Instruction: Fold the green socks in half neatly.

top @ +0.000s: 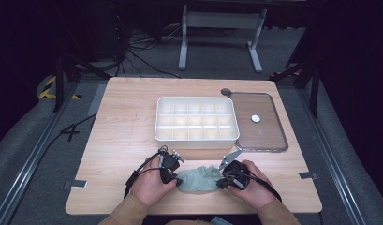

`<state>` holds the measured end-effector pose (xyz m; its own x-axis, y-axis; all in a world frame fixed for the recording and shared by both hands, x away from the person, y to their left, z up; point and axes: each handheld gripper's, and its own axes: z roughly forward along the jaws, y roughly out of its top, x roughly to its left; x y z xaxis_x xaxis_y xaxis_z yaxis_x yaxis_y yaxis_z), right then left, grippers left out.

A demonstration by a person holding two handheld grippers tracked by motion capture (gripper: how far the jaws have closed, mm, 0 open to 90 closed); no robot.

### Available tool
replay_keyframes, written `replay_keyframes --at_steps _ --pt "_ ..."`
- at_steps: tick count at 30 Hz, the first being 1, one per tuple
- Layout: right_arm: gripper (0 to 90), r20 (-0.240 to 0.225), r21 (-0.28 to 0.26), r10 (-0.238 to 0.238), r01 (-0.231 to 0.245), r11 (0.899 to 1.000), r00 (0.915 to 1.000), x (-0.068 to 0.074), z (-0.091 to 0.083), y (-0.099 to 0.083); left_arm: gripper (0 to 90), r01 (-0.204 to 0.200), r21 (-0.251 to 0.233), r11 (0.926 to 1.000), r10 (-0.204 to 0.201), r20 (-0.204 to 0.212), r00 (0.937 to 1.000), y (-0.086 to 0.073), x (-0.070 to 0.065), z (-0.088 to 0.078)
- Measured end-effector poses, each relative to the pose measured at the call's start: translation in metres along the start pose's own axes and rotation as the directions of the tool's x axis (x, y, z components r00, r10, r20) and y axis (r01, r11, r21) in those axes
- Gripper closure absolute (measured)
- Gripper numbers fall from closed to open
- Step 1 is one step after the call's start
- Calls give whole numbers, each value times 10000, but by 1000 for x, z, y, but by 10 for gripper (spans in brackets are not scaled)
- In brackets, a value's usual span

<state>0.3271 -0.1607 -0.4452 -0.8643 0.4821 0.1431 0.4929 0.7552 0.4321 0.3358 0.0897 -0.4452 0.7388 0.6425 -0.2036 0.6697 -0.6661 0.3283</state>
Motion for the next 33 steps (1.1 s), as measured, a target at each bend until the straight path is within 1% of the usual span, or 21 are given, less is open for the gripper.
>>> replay_keyframes --at_steps 1,2,3,7,9,10,11,12,13,15,16,17,18,21,23,24,25,26,28,31,33 --pt "857 -26 -187 24 -24 9998 10000 1 -4 1 757 -39 -86 10000 40 64 10000 0 0 0" --pt "857 9 -375 13 -13 9993 10000 2 -8 2 808 8 -160 9999 -7 86 10000 0 -1 0" --pt "856 71 -558 4 0 9984 10000 3 -11 3 824 12 -167 9999 -11 81 10000 0 -1 0" --pt "865 171 -1253 -58 79 9921 9998 8 -16 9 845 13 -225 9997 -9 182 9998 0 -1 -4" --pt "870 177 -1501 -171 195 9885 9997 11 -13 12 846 54 -261 9996 -48 223 9997 -1 0 -6" --pt "873 134 -1562 -205 224 9875 9997 13 -10 14 846 120 -227 9997 -115 214 9997 -1 -1 -7" --pt "873 138 -1569 -292 310 9871 9995 15 -9 16 846 74 -241 9997 -69 193 9998 -2 0 -9" --pt "871 170 -1655 -344 367 9855 9993 18 -5 19 846 155 -254 9996 -150 198 9997 -3 0 -11" --pt "869 177 -1710 -385 410 9844 9991 19 -2 20 846 193 -170 9997 -188 287 9994 -4 0 -14" --pt "857 155 -2019 -453 475 9782 9989 22 5 24 846 122 -204 9997 -116 304 9995 -4 1 -15" --pt "857 88 -2243 -479 486 9733 9988 24 9 26 846 206 -150 9997 -200 410 9990 -6 0 -18" --pt "857 88 -2243 -479 486 9733 9988 24 9 26 846 206 -150 9997 -200 410 9990 -6 0 -18" --pt "870 58 -2324 -503 503 9713 9987 27 15 29 846 228 -130 9997 -223 393 9990 -7 1 -20" --pt "876 -85 -2225 -716 679 9726 9974 31 22 31 846 339 -103 9994 -333 496 9982 -9 3 -23" --pt "878 -53 -2147 -744 715 9741 9972 32 25 32 845 363 -96 9993 -357 538 9979 -9 3 -23" --pt "885 34 -1905 -844 835 9781 9964 33 31 32 846 456 -67 9989 -451 641 9969 -10 4 -25" --pt "889 88 -1761 -868 870 9805 9962 33 34 32 845 428 -97 9990 -421 644 9970 -10 4 -25" --pt "892 157 -1709 -935 948 9807 9955 33 36 31 846 452 -69 9990 -446 660 9968 -10 4 -26" --pt "894 141 -1765 -968 978 9794 9952 33 36 30 845 457 -112 9989 -447 767 9960 -10 5 -28" --pt "896 329 -1711 -1143 1183 9781 9929 36 36 30 845 493 -189 9986 -475 876 9950 -8 4 -30" --pt "896 384 -1709 -1142 1191 9781 9927 36 37 30 845 423 -218 9989 -402 862 9955 -7 4 -31"
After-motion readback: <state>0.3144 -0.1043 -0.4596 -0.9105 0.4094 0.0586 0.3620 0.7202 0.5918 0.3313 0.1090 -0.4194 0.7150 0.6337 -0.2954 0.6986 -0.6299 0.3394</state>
